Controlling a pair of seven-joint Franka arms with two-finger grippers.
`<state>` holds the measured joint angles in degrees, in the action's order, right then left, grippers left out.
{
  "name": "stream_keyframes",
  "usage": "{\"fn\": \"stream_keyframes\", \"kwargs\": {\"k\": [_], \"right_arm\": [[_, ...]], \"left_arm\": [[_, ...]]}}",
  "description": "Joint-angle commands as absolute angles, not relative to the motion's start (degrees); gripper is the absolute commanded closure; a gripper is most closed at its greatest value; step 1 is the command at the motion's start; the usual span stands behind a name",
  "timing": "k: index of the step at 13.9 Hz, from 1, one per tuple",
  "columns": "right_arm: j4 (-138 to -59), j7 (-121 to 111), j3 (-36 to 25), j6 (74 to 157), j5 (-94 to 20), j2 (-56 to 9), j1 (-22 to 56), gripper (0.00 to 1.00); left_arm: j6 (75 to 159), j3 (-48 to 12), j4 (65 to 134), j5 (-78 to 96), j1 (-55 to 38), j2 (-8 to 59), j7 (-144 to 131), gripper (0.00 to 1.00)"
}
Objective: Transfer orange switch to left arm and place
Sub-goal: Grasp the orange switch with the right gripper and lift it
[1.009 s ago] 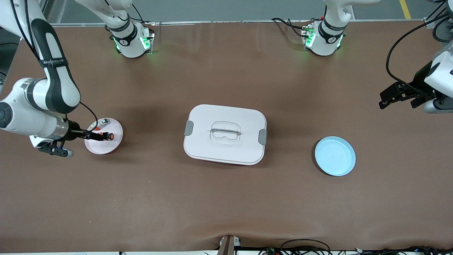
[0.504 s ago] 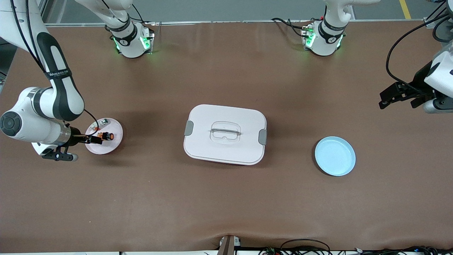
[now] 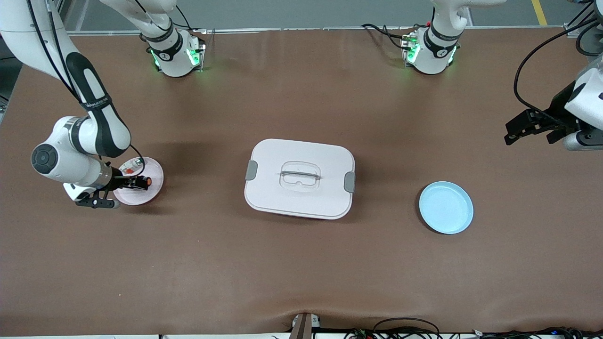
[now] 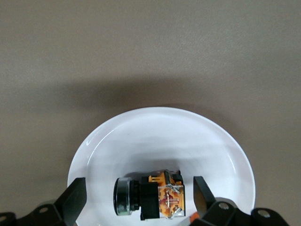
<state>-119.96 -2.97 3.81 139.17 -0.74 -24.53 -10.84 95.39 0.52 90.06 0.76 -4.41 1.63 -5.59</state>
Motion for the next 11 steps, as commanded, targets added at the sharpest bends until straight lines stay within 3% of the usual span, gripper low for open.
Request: {"fn": "stream_keyframes", "kwargs": {"k": [1, 11], "right_arm": [[-122.0, -3.3, 4.4, 141.0, -0.1, -24.2, -11.3, 0.0], [-125.1, -4.3, 4.4, 146.0, -0.1, -25.3, -12.0, 0.0]], "left_arm": [[94.1, 0.6, 88.7, 0.8, -4.5, 2.1, -4.7, 0.0], [94.1, 0.6, 88.8, 0.8, -4.5, 2.1, -4.6, 0.0]]}}
